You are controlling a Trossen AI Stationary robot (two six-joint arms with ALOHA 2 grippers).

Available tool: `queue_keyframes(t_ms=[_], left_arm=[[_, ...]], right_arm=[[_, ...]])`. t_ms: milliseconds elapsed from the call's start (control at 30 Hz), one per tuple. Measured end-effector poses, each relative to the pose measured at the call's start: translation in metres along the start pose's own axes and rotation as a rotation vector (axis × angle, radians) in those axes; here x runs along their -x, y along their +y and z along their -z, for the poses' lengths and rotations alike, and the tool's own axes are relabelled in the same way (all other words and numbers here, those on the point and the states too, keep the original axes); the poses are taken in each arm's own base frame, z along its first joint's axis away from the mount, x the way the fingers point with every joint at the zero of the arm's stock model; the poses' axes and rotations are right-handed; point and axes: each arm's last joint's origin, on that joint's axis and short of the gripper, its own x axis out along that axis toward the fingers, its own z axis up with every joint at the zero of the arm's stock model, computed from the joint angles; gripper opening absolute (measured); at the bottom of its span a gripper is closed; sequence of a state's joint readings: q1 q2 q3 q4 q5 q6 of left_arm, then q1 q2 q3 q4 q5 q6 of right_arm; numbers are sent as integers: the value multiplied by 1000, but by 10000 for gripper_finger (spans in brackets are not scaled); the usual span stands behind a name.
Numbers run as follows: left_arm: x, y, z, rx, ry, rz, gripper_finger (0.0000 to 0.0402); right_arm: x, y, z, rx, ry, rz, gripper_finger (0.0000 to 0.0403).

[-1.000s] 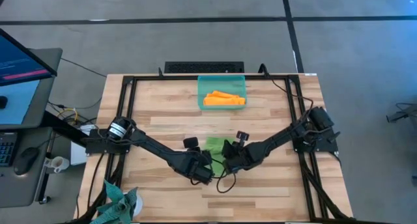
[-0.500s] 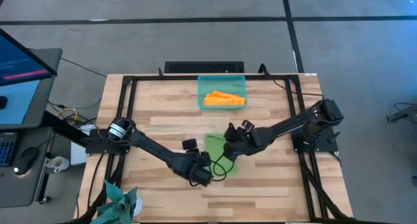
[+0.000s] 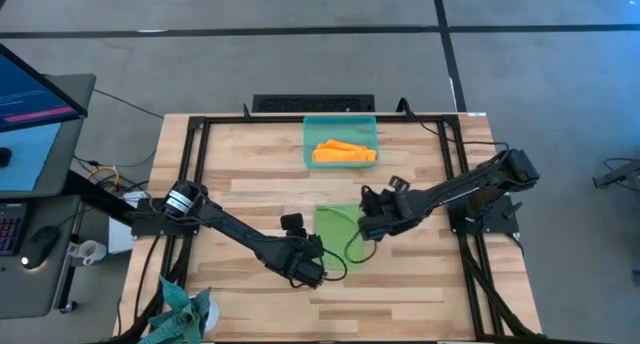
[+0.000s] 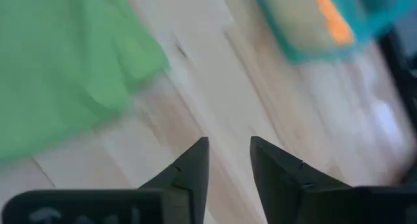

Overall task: Roll microfiber towels into tight, uniform cylinder then place into a basket
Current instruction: Roll the green microfiber towel

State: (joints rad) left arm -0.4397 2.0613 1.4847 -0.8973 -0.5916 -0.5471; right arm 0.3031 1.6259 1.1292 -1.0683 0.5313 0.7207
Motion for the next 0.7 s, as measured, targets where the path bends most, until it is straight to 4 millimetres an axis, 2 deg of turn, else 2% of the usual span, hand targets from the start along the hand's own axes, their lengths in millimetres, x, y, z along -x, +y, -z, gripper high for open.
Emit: queue_keyframes(t_ms=[100,200,433,567,700], left_arm=[[0,-1,-1,-1,-13,7,127],[0,-4,-7,-4,-65,40,123],[6,-17,-18,-64,-179,162,108],[14,-28,-15,-115,-215,201,105],[31,-48,-1,-188,-262,190,105]], right_arm=[[15,-3,13,-34,-57,-13,116],[19,3,34,-30,-130,-71,100],[9,38,76,19,-277,-272,81],[19,59,92,69,-363,-376,79],[35,82,102,146,-552,-445,79]])
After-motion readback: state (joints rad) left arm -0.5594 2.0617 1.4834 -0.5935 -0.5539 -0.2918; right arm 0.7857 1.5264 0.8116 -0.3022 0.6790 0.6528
